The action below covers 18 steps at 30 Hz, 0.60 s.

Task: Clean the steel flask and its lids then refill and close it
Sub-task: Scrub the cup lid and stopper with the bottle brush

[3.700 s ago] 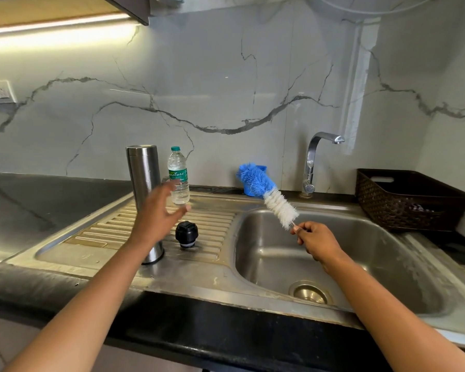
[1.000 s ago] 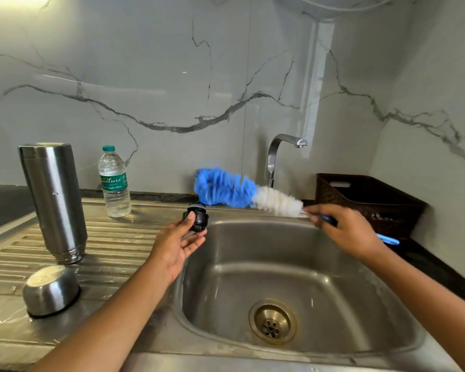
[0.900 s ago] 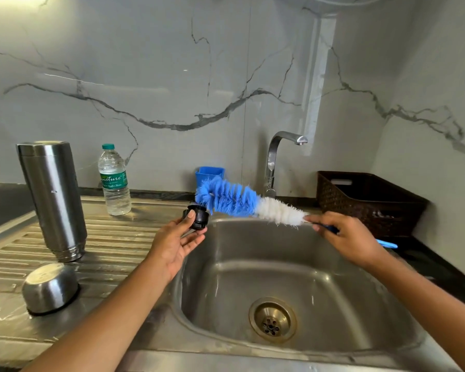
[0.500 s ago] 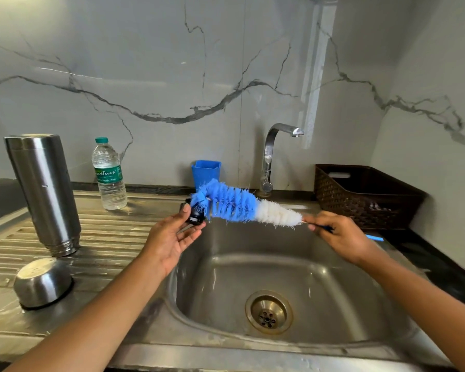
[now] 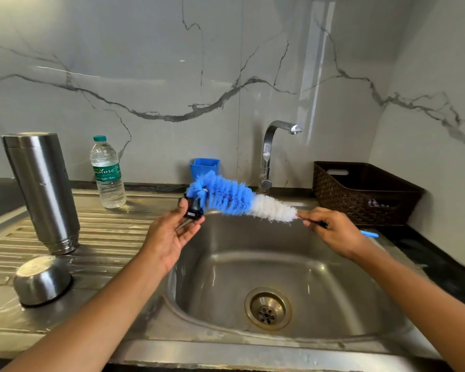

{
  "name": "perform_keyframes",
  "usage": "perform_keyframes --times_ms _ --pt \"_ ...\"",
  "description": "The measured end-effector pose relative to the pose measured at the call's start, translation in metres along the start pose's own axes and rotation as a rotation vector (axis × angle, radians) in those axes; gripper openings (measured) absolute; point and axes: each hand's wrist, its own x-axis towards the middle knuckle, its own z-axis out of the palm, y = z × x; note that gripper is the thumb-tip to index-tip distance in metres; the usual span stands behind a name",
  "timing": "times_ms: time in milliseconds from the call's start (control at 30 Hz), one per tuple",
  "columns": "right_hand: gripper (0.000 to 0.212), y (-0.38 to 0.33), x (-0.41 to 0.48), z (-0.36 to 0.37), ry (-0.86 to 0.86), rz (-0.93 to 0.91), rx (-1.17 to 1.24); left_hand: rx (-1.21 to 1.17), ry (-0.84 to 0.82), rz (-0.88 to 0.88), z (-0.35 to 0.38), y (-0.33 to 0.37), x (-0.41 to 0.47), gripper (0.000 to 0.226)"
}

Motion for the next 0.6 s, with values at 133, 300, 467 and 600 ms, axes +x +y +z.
perform_keyframes --times_ms 133,300,467,600 --pt "0.030 0.0046 -0.0046 -0.0061 0.014 0.009 -0.018 0.002 -0.035 -0.029 -0.0005 -0.0013 -0.0001 0.030" --pt "0.031 0.0031 -0.0020 -0.0006 -0.013 0.005 0.007 -0.025 -0.041 -0.003 0.0000 0.0012 -0.0009 0.032" --pt "0.032 0.0075 -0.0051 -0.0051 -0.009 0.032 0.040 -0.037 -0.074 -0.037 0.0029 -0.0041 -0.0016 0.031" --pt "0.036 0.0052 -0.0024 0.0019 -0.019 -0.021 -0.008 -0.018 0.001 -0.019 -0.0034 -0.0036 0.0027 0.015"
